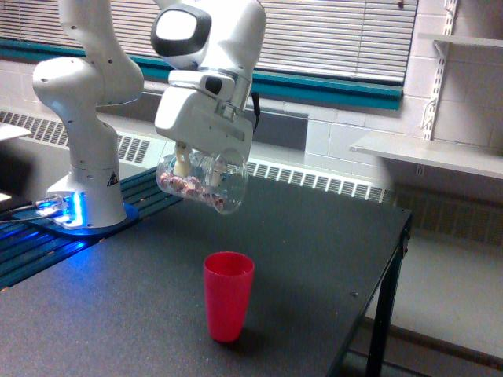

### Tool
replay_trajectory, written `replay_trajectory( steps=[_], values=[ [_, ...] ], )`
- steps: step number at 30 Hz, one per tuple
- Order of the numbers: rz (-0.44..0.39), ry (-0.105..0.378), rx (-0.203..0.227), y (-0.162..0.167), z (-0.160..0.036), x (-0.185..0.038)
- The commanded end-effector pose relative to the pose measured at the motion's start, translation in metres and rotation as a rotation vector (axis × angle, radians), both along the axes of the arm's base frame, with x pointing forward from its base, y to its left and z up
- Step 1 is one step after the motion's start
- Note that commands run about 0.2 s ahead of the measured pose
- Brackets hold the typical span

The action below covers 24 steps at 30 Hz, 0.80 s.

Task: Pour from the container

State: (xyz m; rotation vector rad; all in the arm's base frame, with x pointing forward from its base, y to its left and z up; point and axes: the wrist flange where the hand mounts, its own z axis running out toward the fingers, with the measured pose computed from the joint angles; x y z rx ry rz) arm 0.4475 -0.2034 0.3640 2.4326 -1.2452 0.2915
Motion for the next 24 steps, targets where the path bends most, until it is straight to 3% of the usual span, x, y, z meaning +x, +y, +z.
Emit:
replay_trajectory(
  steps=[1,24],
  values=[
    [0.019,0.029,-0.012,-0.0017,0.0013,-0.0044],
    [0.012,0.075,-0.043,-0.0013,0.0053,-0.0098]
  ],
)
